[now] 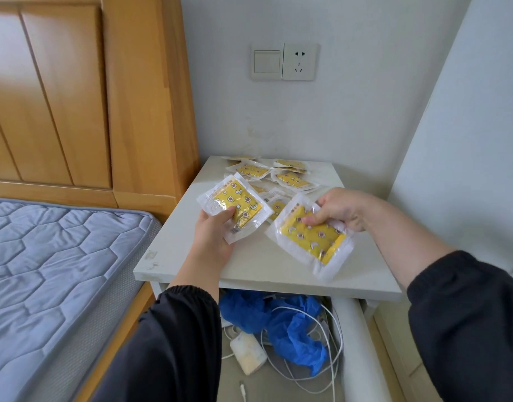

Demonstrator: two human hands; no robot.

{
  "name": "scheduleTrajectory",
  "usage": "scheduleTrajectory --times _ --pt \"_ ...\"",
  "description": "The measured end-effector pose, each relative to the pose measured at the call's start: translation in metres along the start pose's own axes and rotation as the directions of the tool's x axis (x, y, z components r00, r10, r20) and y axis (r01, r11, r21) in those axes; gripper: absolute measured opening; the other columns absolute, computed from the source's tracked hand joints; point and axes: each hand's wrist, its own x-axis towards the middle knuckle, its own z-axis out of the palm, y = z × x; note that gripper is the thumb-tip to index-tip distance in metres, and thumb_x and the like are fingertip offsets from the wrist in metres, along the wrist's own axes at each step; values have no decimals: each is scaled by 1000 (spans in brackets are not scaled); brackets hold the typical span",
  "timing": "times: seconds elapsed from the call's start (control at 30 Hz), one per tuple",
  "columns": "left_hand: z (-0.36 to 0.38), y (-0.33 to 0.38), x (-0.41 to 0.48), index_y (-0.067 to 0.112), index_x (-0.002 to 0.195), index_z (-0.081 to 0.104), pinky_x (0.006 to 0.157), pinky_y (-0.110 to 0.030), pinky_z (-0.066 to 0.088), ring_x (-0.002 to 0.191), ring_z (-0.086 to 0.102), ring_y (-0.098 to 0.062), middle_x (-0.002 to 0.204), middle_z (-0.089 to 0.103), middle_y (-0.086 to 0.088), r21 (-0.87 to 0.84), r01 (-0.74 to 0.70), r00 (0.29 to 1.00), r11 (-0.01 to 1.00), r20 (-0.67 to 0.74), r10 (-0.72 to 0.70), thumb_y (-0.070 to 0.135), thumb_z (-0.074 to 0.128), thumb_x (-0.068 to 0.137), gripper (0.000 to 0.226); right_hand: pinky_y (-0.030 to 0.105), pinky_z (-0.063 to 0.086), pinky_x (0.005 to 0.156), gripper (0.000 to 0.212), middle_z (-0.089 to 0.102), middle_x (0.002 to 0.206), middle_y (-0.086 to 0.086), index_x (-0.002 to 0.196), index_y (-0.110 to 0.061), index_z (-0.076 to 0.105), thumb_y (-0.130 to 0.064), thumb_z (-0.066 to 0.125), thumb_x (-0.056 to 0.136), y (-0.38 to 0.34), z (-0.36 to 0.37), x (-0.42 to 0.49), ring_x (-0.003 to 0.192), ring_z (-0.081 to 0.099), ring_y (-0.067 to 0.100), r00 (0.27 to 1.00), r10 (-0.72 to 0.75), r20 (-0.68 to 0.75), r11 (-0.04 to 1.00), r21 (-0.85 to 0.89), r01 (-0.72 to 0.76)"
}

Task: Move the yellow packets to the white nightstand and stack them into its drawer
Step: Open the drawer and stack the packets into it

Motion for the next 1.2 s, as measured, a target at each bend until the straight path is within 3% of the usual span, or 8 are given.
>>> scheduleTrajectory --times 0.07,0.17,0.3,0.37,0.47,0.67,0.87,1.2 --pt "1 0 1 16 121 54 84 -45 56 102 67 -31 118 65 -13 10 -5 1000 1000 -4 5 -3 57 91 36 38 59 52 14 70 63 12 89 4 62 3 71 78 -11 -2 13 50 67 21 998 -25 -61 996 89 31" --pt "2 1 0 17 120 53 80 -44 57 100 68 -31 117 66 -13 21 -13 1000 1000 7 13 -4 57 91 36 40 55 78 31 67 84 14 101 4 64 -9 78 76 -19 4 41 72 66 27 969 -114 -220 992 29 124" --pt "1 0 -1 18 122 52 72 -41 60 99 68 -30 117 66 -13 33 -20 999 999 36 19 -4 56 91 38 28 27 50 46 38 58 4 55 -10 41 -27 77 79 -14 18 68 53 38 18 904 -274 -328 905 -406 126" --pt "2 0 0 19 121 53 73 -42 60 98 69 -30 116 66 -12 39 -15 999 999 34 14 -4 56 91 38 28 26 47 45 39 56 0 55 -14 42 -32 72 83 -12 19 75 56 41 19 888 -309 -339 859 -501 107" --pt "2 0 2 19 122 53 80 -46 58 98 69 -31 116 67 -12 50 -4 1000 999 15 3 -3 58 90 39 27 34 53 40 52 66 1 78 -10 62 -49 66 84 -18 18 76 72 52 23 916 -266 -301 824 -564 54" --pt "3 0 2 17 125 51 79 -45 57 98 68 -31 115 66 -12 74 -8 1000 997 15 7 -3 59 89 42 38 44 99 83 51 136 8 138 -9 42 -55 72 75 -28 25 71 117 53 28 987 -57 -152 753 -656 -58" --pt "2 0 3 14 126 52 64 -38 61 93 70 -30 113 68 -12 98 -12 1000 995 -10 13 -4 62 87 43 43 44 102 87 50 138 13 140 -4 38 -47 76 75 -37 32 67 119 52 32 987 -16 -160 720 -687 -100" --pt "2 -1 3 14 125 51 71 -41 60 95 70 -30 113 68 -12 90 -30 1000 995 5 30 -6 60 88 43 37 39 104 84 42 145 13 144 -4 34 -55 61 84 -44 37 56 126 47 31 988 13 -152 616 -777 -128"
